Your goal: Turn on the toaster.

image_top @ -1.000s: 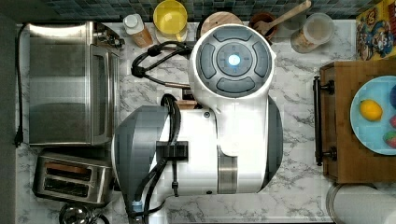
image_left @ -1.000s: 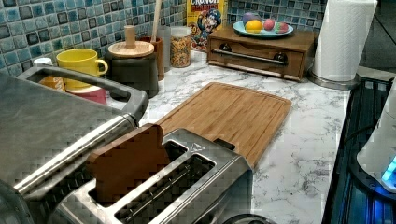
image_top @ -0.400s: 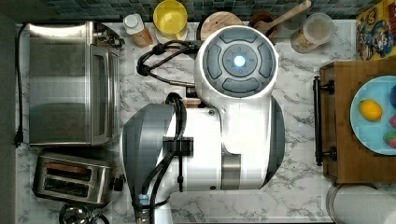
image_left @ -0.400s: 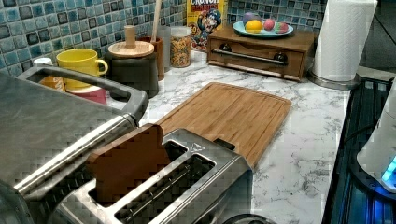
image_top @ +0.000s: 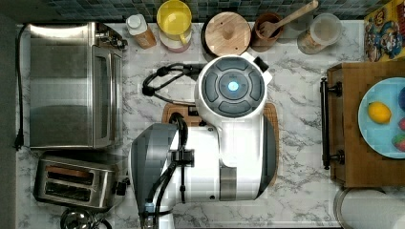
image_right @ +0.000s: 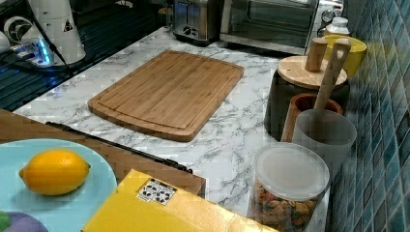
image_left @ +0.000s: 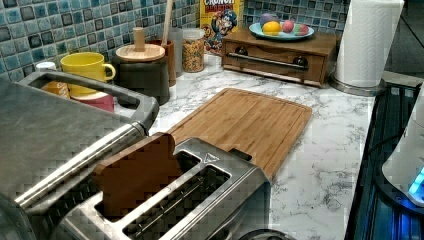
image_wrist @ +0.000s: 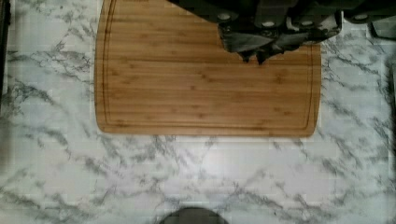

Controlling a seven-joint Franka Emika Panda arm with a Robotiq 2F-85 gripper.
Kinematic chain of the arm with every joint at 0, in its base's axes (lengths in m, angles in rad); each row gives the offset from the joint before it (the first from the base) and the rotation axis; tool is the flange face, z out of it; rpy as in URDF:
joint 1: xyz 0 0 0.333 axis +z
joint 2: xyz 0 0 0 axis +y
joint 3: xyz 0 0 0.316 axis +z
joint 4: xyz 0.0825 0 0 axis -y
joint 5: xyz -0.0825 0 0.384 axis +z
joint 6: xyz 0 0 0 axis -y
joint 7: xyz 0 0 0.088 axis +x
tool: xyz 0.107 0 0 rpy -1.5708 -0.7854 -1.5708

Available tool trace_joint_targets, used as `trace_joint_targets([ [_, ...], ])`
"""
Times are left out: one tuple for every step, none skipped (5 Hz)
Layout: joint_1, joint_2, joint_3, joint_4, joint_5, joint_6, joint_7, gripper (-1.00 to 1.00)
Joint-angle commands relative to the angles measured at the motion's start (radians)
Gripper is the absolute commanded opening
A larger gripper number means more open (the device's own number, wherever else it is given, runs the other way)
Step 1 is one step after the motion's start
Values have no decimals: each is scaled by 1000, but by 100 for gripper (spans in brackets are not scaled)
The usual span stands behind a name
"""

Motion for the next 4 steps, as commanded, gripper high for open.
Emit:
trace_joint_targets([
  [112, -135, 117, -268, 22, 27, -19, -100],
  [133, -182, 136, -356, 46, 35, 1, -100],
  [136, -232, 174, -451, 69, 68, 8, -100],
  [142, -258, 226, -511, 92, 77, 27, -100],
])
